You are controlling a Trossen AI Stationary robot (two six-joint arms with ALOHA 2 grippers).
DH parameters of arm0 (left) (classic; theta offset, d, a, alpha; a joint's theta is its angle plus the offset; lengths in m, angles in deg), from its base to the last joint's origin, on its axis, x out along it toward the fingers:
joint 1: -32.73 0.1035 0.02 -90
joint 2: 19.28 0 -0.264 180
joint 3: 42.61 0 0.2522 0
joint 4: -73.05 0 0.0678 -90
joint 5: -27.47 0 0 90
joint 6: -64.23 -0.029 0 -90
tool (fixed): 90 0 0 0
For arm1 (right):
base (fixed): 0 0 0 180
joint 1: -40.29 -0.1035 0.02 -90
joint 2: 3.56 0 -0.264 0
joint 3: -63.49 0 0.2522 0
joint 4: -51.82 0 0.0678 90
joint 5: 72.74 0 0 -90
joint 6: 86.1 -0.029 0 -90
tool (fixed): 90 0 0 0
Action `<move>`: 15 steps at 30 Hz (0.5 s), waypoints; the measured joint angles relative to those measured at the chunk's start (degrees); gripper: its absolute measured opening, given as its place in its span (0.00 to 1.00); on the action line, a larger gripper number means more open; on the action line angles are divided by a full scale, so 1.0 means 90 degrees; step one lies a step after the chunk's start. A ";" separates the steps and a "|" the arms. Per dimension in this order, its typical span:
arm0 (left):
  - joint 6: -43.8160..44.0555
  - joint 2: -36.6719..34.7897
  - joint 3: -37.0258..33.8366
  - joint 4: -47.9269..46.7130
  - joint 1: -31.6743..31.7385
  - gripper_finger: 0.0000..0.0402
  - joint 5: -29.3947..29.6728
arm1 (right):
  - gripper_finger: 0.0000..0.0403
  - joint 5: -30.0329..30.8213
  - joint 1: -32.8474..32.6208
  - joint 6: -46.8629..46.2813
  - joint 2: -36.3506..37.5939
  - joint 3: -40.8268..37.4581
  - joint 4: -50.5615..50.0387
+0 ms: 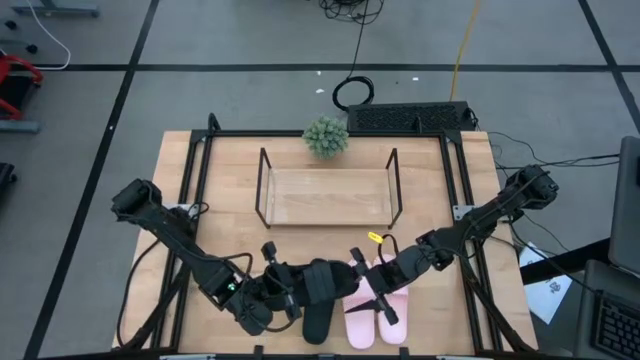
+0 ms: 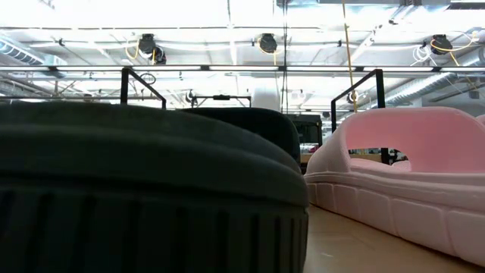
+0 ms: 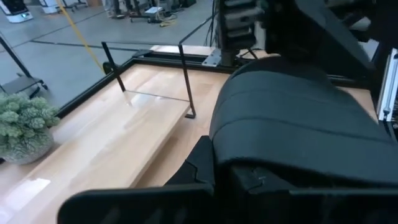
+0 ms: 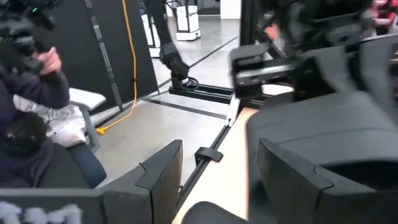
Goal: Pick and place slides into the shelf
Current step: Put the left black slides on the shelf
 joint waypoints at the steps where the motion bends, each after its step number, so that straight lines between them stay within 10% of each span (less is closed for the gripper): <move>1: -0.0057 -0.0069 0.0000 -0.0002 0.0005 0.00 0.0002 | 0.49 0.0000 -0.0028 0.0067 0.0001 0.0004 -0.0036; 15: 0.0210 -0.0498 0.0000 -0.0107 -0.0139 0.00 0.0138 | 0.49 0.0532 -0.0010 0.0684 0.0114 0.0005 -0.0462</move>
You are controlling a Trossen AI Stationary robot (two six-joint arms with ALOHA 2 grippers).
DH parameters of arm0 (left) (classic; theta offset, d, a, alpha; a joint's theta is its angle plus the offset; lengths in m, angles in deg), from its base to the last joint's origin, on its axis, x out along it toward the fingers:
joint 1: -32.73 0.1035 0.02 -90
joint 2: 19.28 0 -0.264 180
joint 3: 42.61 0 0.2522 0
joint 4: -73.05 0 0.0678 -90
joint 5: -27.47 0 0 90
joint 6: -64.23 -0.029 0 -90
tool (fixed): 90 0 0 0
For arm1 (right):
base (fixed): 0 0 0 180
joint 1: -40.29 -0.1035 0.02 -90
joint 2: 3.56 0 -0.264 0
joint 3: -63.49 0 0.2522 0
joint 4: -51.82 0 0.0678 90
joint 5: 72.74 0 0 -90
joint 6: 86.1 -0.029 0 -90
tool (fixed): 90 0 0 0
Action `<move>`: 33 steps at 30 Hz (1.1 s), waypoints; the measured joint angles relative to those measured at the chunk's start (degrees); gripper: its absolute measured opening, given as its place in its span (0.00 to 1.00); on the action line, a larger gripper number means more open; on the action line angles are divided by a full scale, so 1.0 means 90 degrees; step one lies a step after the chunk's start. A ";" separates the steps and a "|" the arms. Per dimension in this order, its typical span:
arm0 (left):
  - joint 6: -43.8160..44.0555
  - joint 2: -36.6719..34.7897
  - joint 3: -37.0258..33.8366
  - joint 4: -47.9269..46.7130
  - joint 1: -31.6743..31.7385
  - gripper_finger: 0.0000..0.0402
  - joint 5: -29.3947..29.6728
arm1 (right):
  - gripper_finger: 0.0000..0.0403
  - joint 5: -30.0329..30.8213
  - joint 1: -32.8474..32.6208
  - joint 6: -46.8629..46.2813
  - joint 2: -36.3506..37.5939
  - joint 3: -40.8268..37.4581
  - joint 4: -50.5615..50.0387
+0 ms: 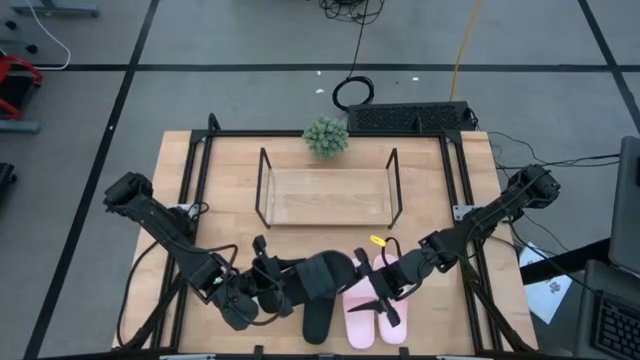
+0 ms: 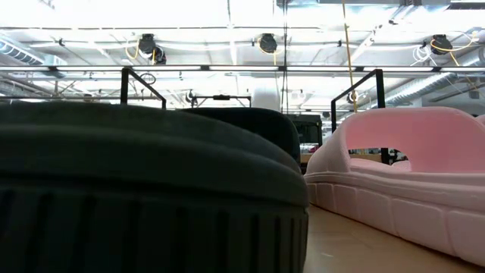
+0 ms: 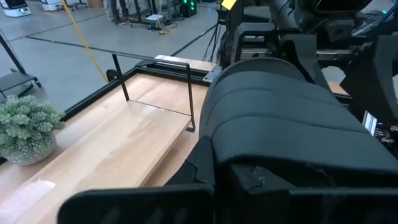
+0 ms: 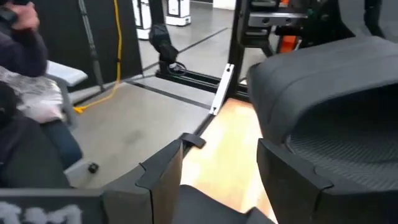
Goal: Pick and place slides into the shelf
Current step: Put the left black slides on the shelf
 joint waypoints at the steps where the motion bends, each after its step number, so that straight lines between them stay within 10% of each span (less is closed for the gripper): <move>1: 0.0011 0.0000 0.0000 -0.0017 0.0000 0.00 -0.0001 | 0.49 0.0064 0.0000 0.0062 0.0000 0.0000 0.0000; 33: 0.1239 0.0017 0.0006 -0.1012 0.0041 0.00 -0.0157 | 0.49 0.1155 -0.0235 0.0152 0.0104 0.0529 -0.0940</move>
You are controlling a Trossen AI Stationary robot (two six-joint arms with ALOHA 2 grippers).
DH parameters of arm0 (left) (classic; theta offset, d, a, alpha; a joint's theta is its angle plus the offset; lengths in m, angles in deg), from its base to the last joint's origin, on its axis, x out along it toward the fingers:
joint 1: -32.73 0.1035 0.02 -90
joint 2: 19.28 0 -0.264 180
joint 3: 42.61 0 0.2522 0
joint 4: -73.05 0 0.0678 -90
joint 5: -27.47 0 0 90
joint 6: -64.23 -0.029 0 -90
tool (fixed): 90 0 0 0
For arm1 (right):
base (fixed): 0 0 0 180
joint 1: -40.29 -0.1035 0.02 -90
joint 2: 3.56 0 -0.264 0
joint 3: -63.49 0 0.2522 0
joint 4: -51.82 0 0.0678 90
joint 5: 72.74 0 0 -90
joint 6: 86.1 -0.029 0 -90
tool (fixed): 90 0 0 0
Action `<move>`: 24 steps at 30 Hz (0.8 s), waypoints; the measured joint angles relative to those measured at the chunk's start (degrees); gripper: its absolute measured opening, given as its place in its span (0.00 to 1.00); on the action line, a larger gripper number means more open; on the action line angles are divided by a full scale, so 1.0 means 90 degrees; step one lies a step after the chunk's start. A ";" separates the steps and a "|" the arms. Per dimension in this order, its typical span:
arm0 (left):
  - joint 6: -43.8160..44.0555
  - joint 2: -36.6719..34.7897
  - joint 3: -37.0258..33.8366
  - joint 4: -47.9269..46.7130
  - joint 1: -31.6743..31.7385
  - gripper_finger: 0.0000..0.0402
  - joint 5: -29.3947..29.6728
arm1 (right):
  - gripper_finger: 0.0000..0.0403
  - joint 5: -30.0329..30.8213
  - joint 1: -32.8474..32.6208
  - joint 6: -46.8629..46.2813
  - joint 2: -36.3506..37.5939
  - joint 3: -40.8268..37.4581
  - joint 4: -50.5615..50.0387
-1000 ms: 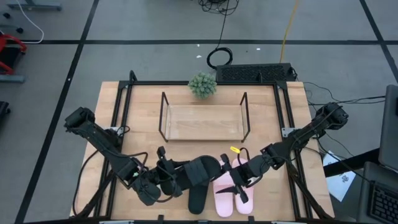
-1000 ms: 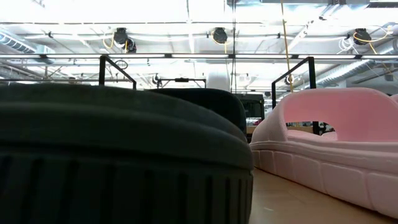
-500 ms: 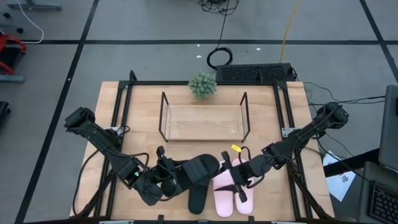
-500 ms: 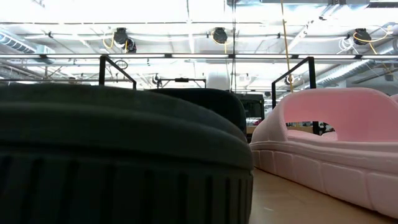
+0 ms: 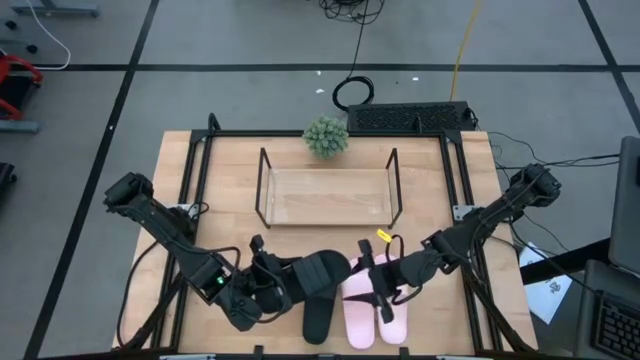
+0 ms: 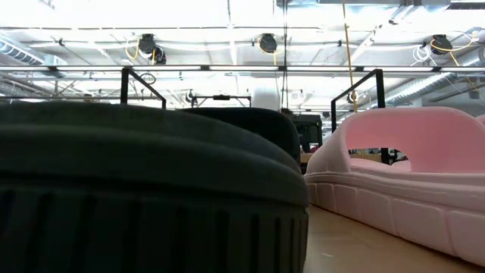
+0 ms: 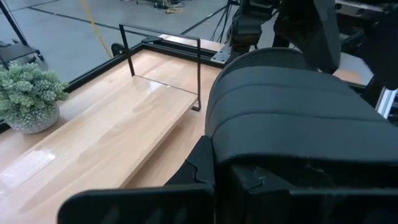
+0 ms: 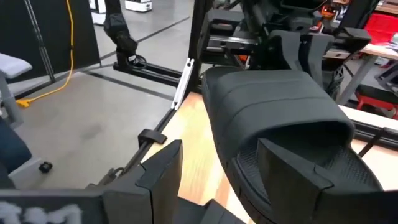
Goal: Pick and place slides into the shelf
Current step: Put the left black slides on the shelf
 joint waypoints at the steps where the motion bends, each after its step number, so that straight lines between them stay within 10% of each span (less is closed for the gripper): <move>1: -0.0064 0.0000 0.0002 0.0063 0.0005 0.00 0.0001 | 0.49 -0.0016 0.0018 -0.0021 0.0002 0.0000 0.0002; 24: -0.0742 0.0000 -0.0003 0.0627 0.0141 0.00 -0.0001 | 0.49 -0.0048 0.0376 -0.0267 0.0000 0.0000 -0.0045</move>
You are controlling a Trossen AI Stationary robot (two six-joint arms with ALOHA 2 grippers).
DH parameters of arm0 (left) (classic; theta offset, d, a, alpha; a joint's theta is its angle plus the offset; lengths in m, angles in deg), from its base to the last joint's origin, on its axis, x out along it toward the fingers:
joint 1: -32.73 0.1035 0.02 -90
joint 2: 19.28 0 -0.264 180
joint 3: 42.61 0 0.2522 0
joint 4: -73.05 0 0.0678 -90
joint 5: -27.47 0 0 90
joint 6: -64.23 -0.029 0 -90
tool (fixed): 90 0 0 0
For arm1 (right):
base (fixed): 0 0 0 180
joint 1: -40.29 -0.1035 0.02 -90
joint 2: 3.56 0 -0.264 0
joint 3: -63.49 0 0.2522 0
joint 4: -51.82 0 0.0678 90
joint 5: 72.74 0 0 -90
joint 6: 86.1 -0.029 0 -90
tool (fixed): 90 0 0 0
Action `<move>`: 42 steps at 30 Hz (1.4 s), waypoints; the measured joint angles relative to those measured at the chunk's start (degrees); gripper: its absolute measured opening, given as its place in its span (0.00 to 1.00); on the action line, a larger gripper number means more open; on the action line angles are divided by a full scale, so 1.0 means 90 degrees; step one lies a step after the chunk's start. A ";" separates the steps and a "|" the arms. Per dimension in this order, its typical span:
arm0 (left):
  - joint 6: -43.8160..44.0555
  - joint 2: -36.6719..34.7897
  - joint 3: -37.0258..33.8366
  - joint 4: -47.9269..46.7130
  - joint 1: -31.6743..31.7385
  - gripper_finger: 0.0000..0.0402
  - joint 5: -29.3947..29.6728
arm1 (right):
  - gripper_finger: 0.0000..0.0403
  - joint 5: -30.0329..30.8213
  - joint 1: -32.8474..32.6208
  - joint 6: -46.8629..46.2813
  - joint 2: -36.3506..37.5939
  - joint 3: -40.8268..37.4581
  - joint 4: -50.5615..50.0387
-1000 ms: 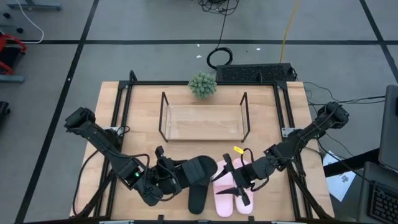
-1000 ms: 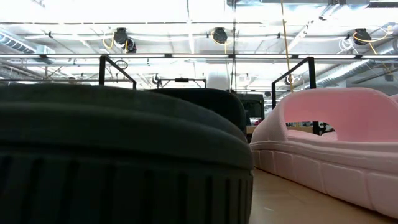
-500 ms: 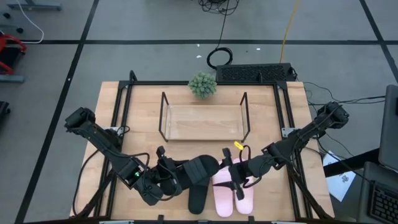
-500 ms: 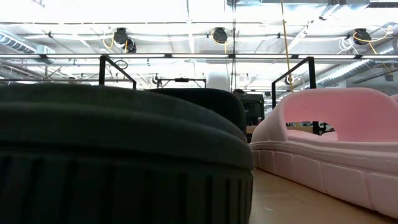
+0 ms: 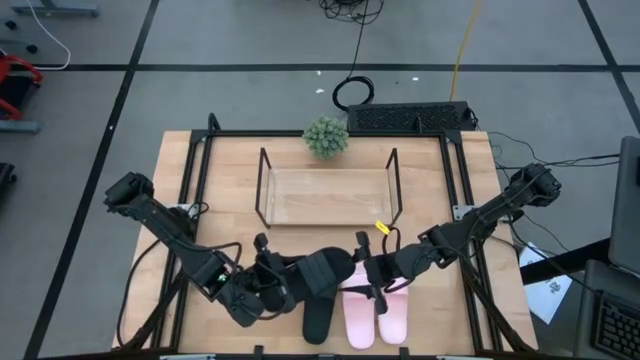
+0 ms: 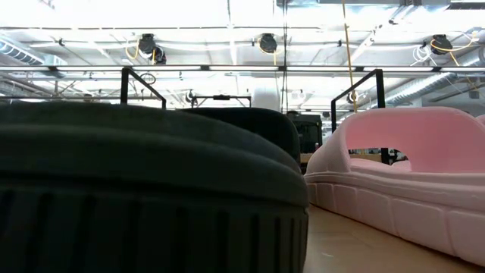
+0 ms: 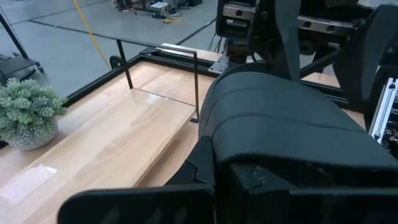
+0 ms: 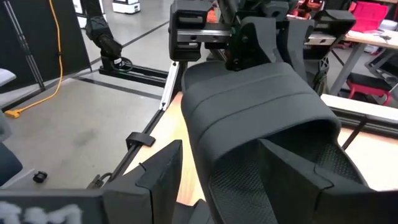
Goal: Pick and place slides into the shelf
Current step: Put the left black slides on the shelf
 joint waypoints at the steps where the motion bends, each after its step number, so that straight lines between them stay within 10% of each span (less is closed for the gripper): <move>1: 0.0000 0.0000 0.0000 -0.0003 0.0002 0.00 0.0000 | 0.49 0.0002 -0.0002 -0.0009 0.0000 0.0000 -0.0031; 42: -0.0330 0.0032 0.0000 0.0162 0.0054 0.00 0.0143 | 0.49 -0.0856 0.0381 -0.1451 -0.0002 -0.0009 0.0073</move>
